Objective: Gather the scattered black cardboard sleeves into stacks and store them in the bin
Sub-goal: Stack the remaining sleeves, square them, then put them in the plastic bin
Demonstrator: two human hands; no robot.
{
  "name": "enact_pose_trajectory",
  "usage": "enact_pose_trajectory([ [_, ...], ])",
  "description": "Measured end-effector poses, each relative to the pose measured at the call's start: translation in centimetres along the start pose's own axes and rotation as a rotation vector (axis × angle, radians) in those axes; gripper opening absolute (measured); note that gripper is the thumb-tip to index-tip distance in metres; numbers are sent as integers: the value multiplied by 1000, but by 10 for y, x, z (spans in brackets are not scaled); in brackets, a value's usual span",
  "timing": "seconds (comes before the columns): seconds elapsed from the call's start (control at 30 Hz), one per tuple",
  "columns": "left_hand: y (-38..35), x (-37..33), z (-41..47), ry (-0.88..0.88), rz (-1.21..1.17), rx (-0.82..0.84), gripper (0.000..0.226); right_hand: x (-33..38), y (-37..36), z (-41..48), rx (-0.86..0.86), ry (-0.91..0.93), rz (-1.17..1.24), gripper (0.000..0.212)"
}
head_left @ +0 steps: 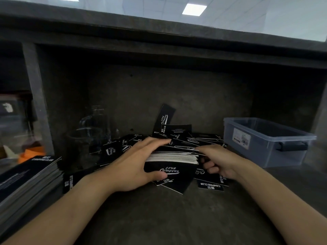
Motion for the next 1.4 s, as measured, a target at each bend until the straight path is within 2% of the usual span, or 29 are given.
enact_pose_trajectory([
  [0.1,0,1,2,16,126,16,78,5,-11,-6,32,65,-202,23],
  [0.2,4,-1,2,19,259,-13,79,16,-13,-16,-48,235,-417,58],
  [0.23,4,-2,2,16,276,-29,80,21,-13,-19,-66,303,-450,63],
  [0.3,4,-2,3,27,269,-42,79,23,-13,-24,-26,382,-502,72],
  [0.37,2,1,4,46,178,-30,74,19,-18,-27,62,398,-601,91],
  [0.4,2,3,4,52,105,-20,72,16,-18,-26,79,390,-629,90],
  [0.47,1,4,4,49,10,-19,67,13,-19,-28,90,393,-601,74],
  [0.5,2,4,3,41,-12,-31,64,15,-22,-30,106,418,-582,75],
  [0.6,9,0,3,16,-34,-132,60,15,-22,-24,134,517,-542,103],
  [0.63,13,-1,3,19,-47,-180,62,18,-22,-25,116,537,-503,106],
  [0.73,22,0,2,76,-141,-229,73,18,-16,-18,95,530,-398,86],
  [0.8,17,0,4,74,-60,-144,72,13,-16,-13,96,474,-456,76],
  [0.87,7,2,2,82,62,-22,73,8,-18,-11,114,424,-524,55],
  [0.9,5,4,1,89,51,17,75,9,-20,-12,120,417,-495,50],
  [0.97,4,5,1,90,50,51,86,12,-22,-15,134,395,-400,52],
  [1.1,1,4,2,136,201,135,110,5,-32,-19,303,273,-36,53],
  [1.17,1,3,2,140,228,140,111,4,-38,-24,334,219,96,52],
  [1.3,2,4,-1,149,68,70,118,2,-48,-27,356,162,297,53],
  [1.4,0,8,-1,182,22,29,113,-1,-51,-21,323,151,413,44],
])
Point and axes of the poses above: each hand's wrist, its own z-axis towards the middle knuckle, its own y-axis out of the back of the hand, x = y × z, the point moved 5 cm from there along z, towards the middle knuckle, and after that the axes turned 13 degrees about z, right-handed, at the moved point
